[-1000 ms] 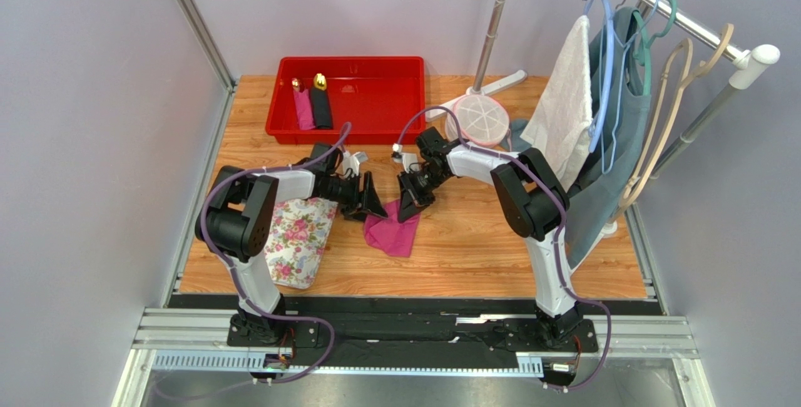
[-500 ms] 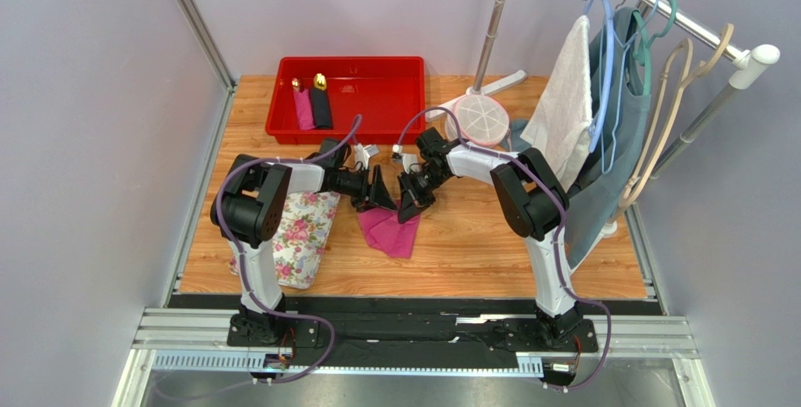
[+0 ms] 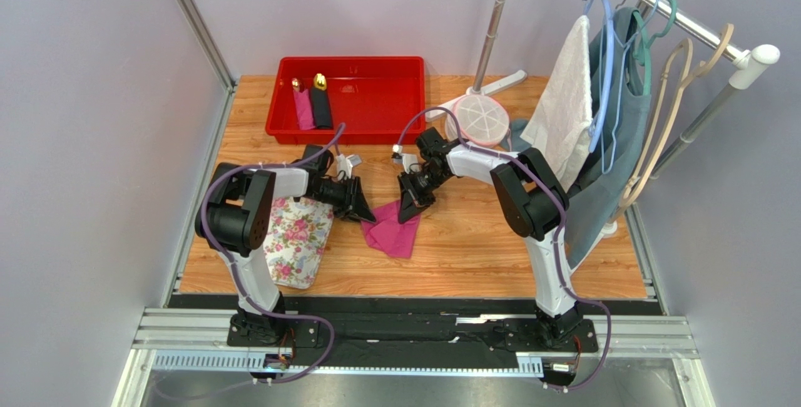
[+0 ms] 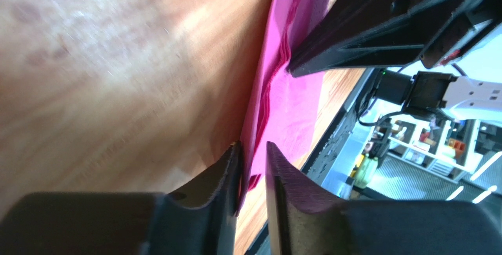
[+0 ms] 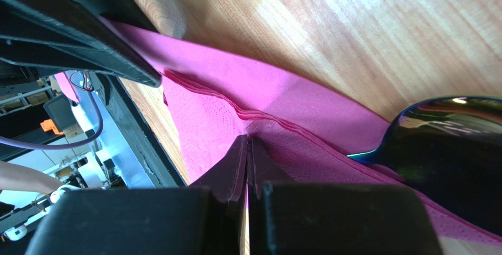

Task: Place the utensils on the paper napkin and roll it up

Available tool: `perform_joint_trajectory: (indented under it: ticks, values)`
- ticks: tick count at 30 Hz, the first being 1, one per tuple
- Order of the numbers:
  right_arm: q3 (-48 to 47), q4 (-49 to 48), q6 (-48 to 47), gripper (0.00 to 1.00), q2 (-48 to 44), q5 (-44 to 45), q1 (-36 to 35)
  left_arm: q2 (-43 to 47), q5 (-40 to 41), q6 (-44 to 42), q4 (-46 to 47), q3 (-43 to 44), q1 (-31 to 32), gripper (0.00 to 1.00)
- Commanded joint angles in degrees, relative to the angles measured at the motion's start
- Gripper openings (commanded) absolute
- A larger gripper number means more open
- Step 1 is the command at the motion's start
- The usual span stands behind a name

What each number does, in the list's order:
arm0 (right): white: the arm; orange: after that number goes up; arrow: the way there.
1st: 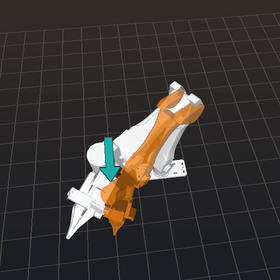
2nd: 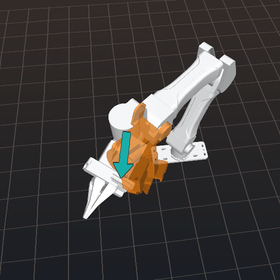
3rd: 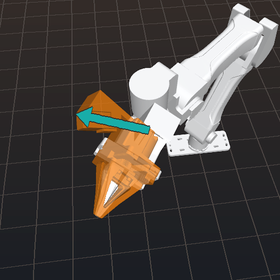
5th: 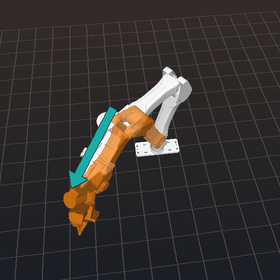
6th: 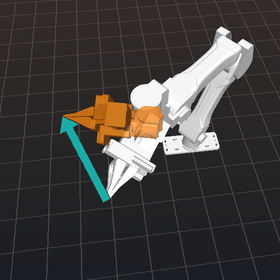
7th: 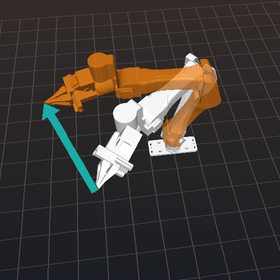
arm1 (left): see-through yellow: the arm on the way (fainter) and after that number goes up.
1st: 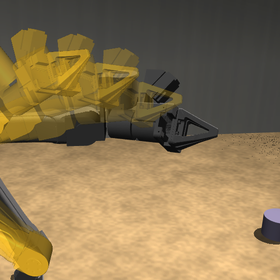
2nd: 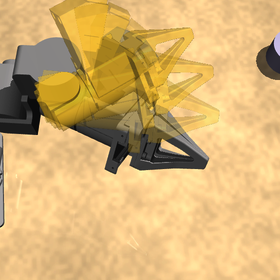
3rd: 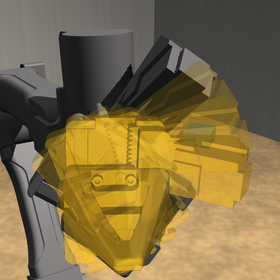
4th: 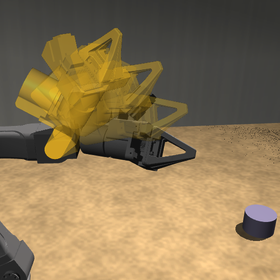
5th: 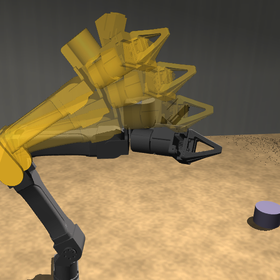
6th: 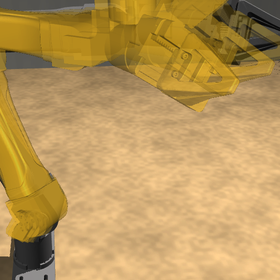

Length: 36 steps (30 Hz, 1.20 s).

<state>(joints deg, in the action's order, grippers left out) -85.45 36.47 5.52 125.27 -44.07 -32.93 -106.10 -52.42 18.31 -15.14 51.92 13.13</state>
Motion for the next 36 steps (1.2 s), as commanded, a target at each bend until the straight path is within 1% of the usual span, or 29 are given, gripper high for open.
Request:
perform_joint_trajectory:
  ticks: [1,2,4,5,8,11,16,19,21,27,28,32,36]
  values:
    - [1.3,1.9,-2.4,0.0,3.0,7.3,-0.4,5.7,0.4,0.9,0.5,-0.7,0.2,0.24]
    - [1.2,1.9,-2.1,0.0,3.1,7.3,-0.4,6.0,0.3,1.4,0.5,-0.5,0.3,0.19]
    - [1.0,1.7,-1.8,0.0,3.3,7.5,-0.5,6.5,0.1,2.1,0.5,-0.2,0.7,0.14]
    - [0.9,1.6,-1.6,0.0,3.4,7.6,-0.4,6.7,-0.5,2.3,0.7,-0.2,0.9,0.1]
    - [0.9,1.5,-1.0,0.0,3.4,8.0,-0.4,6.6,-1.8,4.1,1.9,-0.2,2.7,0.05]
    - [1.0,1.4,-0.4,0.0,3.4,8.2,-0.4,5.7,-2.1,5.7,3.3,-0.1,4.6,0.03]
    - [1.2,1.4,0.3,0.0,3.2,8.4,-0.4,3.6,-1.9,8.1,6.3,-0.1,7.7,0.03]
    - [1.1,1.4,0.5,0.0,3.0,8.3,-0.4,2.2,0.3,8.5,5.6,0.3,9.3,0.02]
    - [1.1,1.2,1.0,0.0,2.6,8.0,-0.4,0.4,3.2,8.5,4.2,0.8,9.8,0.02]
    - [1.0,1.1,3.2,0.0,0.9,6.4,-0.2,-3.8,9.8,8.2,0.3,2.5,9.9,0.01]
    - [0.7,1.1,3.6,0.01,0.2,6.2,0.0,-4.0,10.3,8.5,0.1,2.7,9.9,0.02]
    - [-0.2,1.4,6.2,0.08,-2.9,3.8,1.5,-5.3,11.7,9.7,-0.4,2.8,9.9,0.0]
    - [0.1,1.2,9.8,0.1,-6.3,1.0,4.1,-6.3,12.0,9.5,-0.7,2.9,9.9,0.0]
